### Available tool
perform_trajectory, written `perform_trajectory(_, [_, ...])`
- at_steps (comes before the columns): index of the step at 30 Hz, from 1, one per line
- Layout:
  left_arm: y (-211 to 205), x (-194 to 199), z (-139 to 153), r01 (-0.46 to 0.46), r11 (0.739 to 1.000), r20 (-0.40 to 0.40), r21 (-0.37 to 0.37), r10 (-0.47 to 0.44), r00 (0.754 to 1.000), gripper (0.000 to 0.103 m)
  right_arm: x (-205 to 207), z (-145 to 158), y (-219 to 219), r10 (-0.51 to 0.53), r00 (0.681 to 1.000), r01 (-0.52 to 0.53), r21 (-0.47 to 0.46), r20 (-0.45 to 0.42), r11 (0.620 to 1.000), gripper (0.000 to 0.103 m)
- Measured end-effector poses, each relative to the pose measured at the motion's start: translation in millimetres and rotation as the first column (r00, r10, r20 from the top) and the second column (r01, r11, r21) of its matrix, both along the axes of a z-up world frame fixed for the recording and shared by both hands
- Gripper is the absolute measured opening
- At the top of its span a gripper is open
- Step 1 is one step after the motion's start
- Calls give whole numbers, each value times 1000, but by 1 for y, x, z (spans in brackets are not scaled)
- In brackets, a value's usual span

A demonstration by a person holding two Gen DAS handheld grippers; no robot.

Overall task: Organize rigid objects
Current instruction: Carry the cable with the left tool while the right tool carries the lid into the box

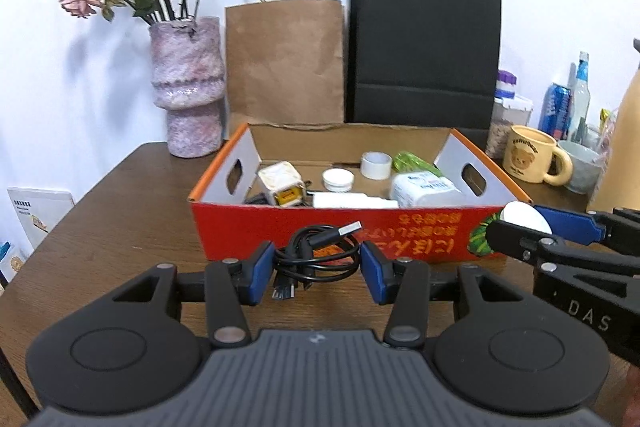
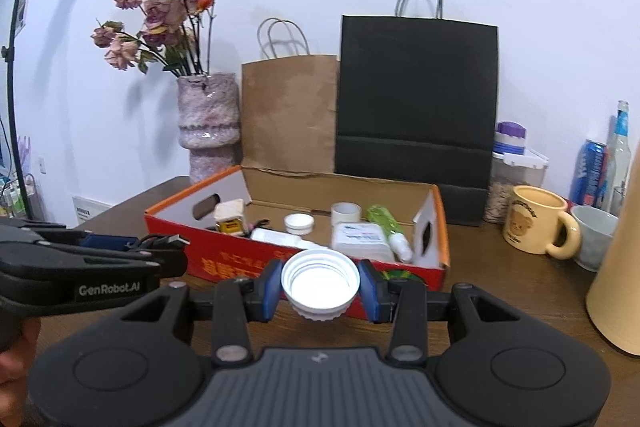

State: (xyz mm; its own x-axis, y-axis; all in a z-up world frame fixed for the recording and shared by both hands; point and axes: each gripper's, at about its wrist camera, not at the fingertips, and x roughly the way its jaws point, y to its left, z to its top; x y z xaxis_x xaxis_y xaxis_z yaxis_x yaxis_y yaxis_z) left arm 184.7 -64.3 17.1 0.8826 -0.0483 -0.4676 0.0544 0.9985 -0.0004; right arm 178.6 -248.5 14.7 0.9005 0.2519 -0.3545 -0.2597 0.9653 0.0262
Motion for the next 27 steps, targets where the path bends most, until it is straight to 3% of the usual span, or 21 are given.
perform_trajectory(14, [28, 6, 19, -40, 999, 46, -18, 41, 998, 48, 11, 15, 31, 3, 999, -3, 1, 40, 1000, 39])
perform_trajectory(27, [28, 23, 25, -50, 999, 68, -17, 51, 996, 48, 29, 24, 34, -19, 998, 17, 24, 68, 1000, 39])
